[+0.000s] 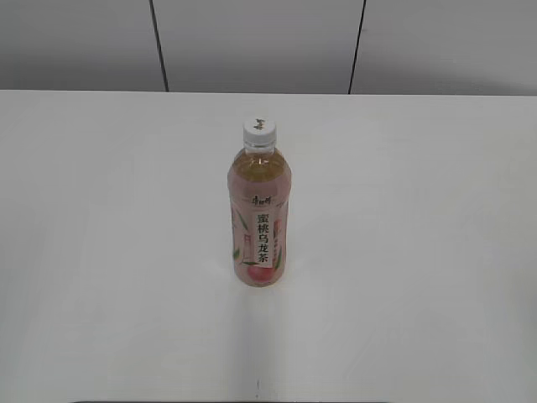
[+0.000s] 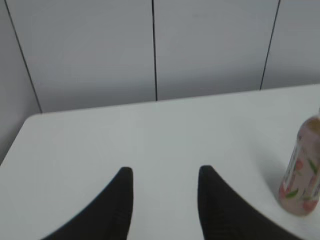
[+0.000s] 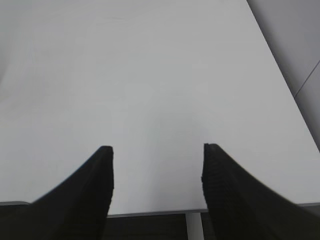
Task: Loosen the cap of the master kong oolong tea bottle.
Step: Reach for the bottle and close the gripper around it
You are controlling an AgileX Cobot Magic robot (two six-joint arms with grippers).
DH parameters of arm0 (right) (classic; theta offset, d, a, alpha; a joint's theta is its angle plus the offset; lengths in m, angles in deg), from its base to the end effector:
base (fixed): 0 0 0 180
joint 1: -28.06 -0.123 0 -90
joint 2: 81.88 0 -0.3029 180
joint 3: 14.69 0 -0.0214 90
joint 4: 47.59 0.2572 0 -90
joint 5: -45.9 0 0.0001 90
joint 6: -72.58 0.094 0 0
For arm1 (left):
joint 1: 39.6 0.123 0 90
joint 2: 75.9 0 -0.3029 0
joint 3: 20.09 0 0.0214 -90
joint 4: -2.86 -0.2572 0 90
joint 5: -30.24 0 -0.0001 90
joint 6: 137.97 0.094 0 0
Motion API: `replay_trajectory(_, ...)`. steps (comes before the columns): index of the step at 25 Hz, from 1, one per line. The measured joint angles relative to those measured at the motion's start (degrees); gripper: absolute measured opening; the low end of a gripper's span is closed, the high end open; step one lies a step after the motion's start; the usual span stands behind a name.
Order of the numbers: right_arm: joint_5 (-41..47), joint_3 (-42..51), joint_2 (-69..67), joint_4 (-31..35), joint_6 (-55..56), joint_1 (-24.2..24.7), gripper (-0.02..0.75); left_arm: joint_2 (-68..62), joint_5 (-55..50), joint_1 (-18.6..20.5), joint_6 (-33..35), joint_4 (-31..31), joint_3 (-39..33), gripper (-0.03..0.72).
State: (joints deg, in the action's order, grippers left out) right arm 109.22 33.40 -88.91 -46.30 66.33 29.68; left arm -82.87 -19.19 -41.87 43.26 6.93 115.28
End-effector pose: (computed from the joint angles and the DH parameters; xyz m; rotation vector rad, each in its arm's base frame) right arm -0.0192 0.0024 0.2799 -0.0854 2.0657 -0.0576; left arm -0.0204 -0.0043 0.3183 0.0523 1.7620 -0.0943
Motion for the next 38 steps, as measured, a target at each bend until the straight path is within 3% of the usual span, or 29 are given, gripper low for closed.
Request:
replay_trajectory(8, 0.0, 0.0, 0.0, 0.0, 0.0, 0.0, 0.43, -6.94, 16.39, 0.0, 7.32, 8.28, -3.68, 0.305)
replay_trajectory(14, 0.0, 0.0, 0.0, 0.0, 0.0, 0.0, 0.43, -7.85, 25.46, 0.0, 8.3, 10.03, -11.57, 0.315)
replay_trajectory(25, 0.0, 0.0, 0.0, 0.0, 0.0, 0.0, 0.43, -13.95, 41.02, 0.0, 9.13, 10.91, -16.95, 0.316)
replay_trajectory(33, 0.0, 0.0, 0.0, 0.0, 0.0, 0.0, 0.43, -36.46, 55.71, -0.86, 9.13, 10.36, -18.91, 0.317)
replay_trajectory(38, 0.0, 0.0, 0.0, 0.0, 0.0, 0.0, 0.43, -56.56, 69.34, -8.66, 8.66, 3.77, -18.91, 0.316)
